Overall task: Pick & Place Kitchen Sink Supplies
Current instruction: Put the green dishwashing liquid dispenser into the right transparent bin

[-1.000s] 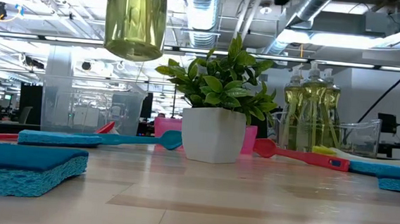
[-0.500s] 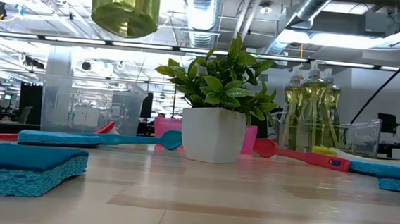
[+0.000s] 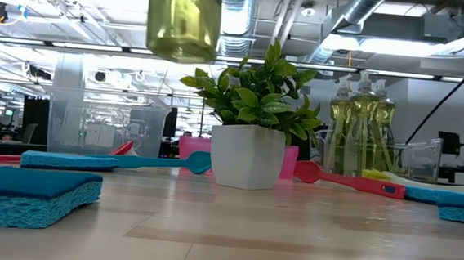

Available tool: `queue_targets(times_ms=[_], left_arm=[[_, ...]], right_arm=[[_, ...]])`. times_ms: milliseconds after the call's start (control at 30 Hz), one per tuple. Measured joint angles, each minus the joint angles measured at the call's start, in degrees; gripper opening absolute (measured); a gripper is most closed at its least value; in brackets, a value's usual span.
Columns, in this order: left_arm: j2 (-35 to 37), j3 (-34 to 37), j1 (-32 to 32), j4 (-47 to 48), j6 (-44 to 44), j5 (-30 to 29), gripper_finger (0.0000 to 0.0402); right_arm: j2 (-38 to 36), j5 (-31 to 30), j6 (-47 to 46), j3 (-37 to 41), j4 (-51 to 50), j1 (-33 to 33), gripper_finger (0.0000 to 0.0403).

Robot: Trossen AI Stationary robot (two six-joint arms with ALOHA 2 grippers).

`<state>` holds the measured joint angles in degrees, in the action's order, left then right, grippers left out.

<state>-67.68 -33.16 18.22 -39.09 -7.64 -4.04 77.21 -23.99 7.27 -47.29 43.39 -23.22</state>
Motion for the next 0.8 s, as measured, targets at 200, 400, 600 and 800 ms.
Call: queue_targets(times_ms=[200, 400, 600, 800], left_arm=[[-6.03, -3.44, 0.02, 0.00, -0.03, 0.20, 0.0239], [-10.75, -6.02, 0.00, 0.02, -0.04, 0.18, 0.0239], [-13.17, -7.13, -0.73, -0.08, 0.04, 0.29, 0.0239], [-14.74, -8.06, -0.66, -0.12, 0.00, 0.25, 0.0239]], right_arm=[[0.00, 0.01, 5.27, 0.00, 0.68, -1.26, 0.0256], [0.00, -0.02, 8.33, 0.00, 2.35, -2.73, 0.0256], [0.00, -0.02, 8.33, 0.00, 2.60, -2.83, 0.0256], [0.00, -0.02, 7.76, 0.00, 2.73, -1.63, 0.0256]])
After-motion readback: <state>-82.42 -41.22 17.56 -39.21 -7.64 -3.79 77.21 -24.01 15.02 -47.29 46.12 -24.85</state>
